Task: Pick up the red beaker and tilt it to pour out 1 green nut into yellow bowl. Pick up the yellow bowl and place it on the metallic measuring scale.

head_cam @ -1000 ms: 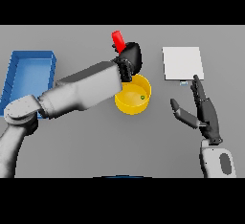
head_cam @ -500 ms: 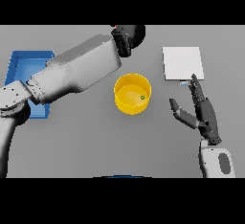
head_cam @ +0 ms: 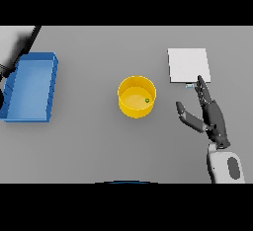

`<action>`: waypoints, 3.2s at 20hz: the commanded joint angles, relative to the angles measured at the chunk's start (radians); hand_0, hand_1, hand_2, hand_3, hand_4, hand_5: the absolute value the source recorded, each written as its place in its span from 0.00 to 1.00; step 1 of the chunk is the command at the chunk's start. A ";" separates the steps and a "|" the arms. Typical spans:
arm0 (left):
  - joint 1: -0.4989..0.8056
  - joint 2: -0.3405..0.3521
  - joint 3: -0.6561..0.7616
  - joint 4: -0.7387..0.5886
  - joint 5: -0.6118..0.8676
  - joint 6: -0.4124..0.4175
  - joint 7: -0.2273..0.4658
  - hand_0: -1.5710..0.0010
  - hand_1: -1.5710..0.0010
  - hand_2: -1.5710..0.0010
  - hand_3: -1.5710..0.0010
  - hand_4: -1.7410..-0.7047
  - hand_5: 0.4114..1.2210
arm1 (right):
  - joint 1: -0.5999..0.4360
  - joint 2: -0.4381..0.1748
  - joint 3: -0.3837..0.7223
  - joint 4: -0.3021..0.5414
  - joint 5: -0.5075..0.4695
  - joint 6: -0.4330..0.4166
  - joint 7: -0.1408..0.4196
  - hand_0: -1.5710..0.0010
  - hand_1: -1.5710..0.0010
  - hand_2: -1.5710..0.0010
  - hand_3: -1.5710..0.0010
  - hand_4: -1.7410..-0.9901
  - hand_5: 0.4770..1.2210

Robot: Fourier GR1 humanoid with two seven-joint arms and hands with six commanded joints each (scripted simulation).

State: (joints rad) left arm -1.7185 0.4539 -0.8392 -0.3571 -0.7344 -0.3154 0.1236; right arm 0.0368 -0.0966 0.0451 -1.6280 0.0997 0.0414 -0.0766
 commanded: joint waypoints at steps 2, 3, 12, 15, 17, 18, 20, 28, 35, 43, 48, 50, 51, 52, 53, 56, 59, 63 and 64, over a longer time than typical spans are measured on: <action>0.030 0.049 0.104 0.069 0.116 0.045 0.035 0.00 0.01 0.01 0.08 0.06 1.00 | -0.005 -0.001 0.010 -0.002 0.000 0.011 -0.013 1.00 1.00 1.00 1.00 0.57 0.24; 0.057 0.061 0.133 0.083 0.159 0.081 0.048 0.00 0.01 0.01 0.10 0.05 1.00 | -0.020 -0.007 0.011 0.001 0.007 0.011 -0.007 1.00 1.00 1.00 1.00 0.57 0.24; 0.313 0.193 0.319 0.074 0.400 0.281 0.226 0.00 0.00 0.00 0.07 0.01 1.00 | -0.035 0.001 0.011 0.018 -0.005 0.013 0.015 1.00 1.00 1.00 1.00 0.62 0.24; 0.447 0.191 0.378 0.031 0.493 0.330 0.290 0.00 0.00 0.00 0.09 0.00 1.00 | -0.039 -0.010 0.012 0.024 0.011 0.009 0.002 1.00 1.00 1.00 1.00 0.60 0.26; 0.525 0.192 0.409 -0.010 0.544 0.361 0.333 0.00 0.00 0.00 0.10 0.00 1.00 | -0.023 -0.007 0.022 0.029 0.020 0.012 -0.015 1.00 1.00 1.00 1.00 0.58 0.27; 0.568 0.193 0.428 -0.036 0.573 0.379 0.337 0.00 0.00 0.00 0.08 0.00 1.00 | -0.017 -0.007 0.024 0.025 0.020 0.015 -0.028 1.00 1.00 1.00 1.00 0.58 0.28; 0.649 0.209 0.451 -0.105 0.613 0.412 0.367 0.00 0.00 0.00 0.05 0.00 1.00 | -0.018 -0.008 0.024 0.032 0.029 0.006 -0.022 1.00 1.00 1.00 1.00 0.58 0.29; 0.916 0.276 0.451 -0.447 0.670 0.524 0.486 0.00 0.00 0.00 0.15 0.00 1.00 | -0.021 -0.019 0.027 0.024 0.036 0.011 -0.016 1.00 1.00 1.00 1.00 0.55 0.33; 1.028 0.286 0.415 -0.572 0.742 0.556 0.486 0.00 0.00 0.00 0.31 0.36 0.54 | -0.023 -0.020 0.028 0.018 0.036 0.012 -0.015 1.00 1.00 1.00 1.00 0.55 0.34; 1.088 0.358 0.404 -0.767 0.897 0.428 0.486 0.68 0.73 0.76 0.85 0.88 0.33 | -0.027 -0.022 0.026 0.030 0.041 0.007 -0.017 1.00 1.00 1.00 1.00 0.56 0.33; 1.073 0.377 0.344 -0.727 0.904 0.403 0.486 0.90 0.91 0.92 0.95 0.93 0.30 | -0.033 -0.020 0.029 0.045 0.054 -0.001 -0.025 1.00 1.00 1.00 1.00 0.58 0.32; 1.067 0.380 0.316 -0.722 0.885 0.415 0.486 0.93 0.94 0.95 0.97 0.96 0.30 | -0.025 -0.024 0.033 0.036 0.065 -0.005 -0.038 1.00 1.00 1.00 1.00 0.59 0.32; 1.075 0.382 0.312 -0.735 0.877 0.436 0.486 0.95 0.95 0.96 0.97 0.97 0.30 | -0.026 -0.026 0.031 0.033 0.057 0.001 -0.025 1.00 1.00 1.00 1.00 0.60 0.32; 1.067 0.378 0.307 -0.739 0.875 0.453 0.486 0.96 0.96 0.97 0.98 0.97 0.31 | -0.020 -0.023 0.031 0.027 0.054 0.001 -0.017 1.00 1.00 1.00 1.00 0.62 0.32; 1.069 0.370 0.310 -0.750 0.879 0.469 0.484 0.97 0.97 0.97 0.98 0.98 0.31 | -0.022 -0.022 0.039 0.016 0.065 -0.002 -0.002 1.00 1.00 1.00 1.00 0.62 0.31; 1.086 0.386 0.324 -0.778 0.887 0.494 0.469 0.98 0.99 0.99 0.99 0.99 0.33 | -0.071 -0.054 0.081 0.001 0.185 -0.042 0.071 1.00 1.00 1.00 1.00 0.69 0.25; 1.088 0.377 0.326 -0.784 0.891 0.503 0.449 0.99 0.99 0.99 1.00 0.98 0.35 | -0.152 -0.123 0.111 0.020 0.171 0.072 0.011 0.99 1.00 1.00 1.00 0.76 0.27; 1.089 0.372 0.326 -0.795 0.894 0.515 0.459 1.00 1.00 1.00 1.00 0.97 0.37 | -0.274 -0.213 0.203 0.073 0.287 0.162 0.004 1.00 1.00 1.00 1.00 0.64 0.24; 1.089 0.369 0.324 -0.796 0.894 0.514 0.459 1.00 1.00 1.00 1.00 0.97 0.37 | -0.288 -0.222 0.224 0.080 0.313 0.173 0.007 1.00 1.00 1.00 1.00 0.65 0.23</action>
State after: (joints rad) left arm -0.6296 0.8226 -0.5157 -1.1527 0.1593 0.1988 0.5833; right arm -0.2511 -0.3181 0.2693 -1.5482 0.4124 0.2144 -0.0693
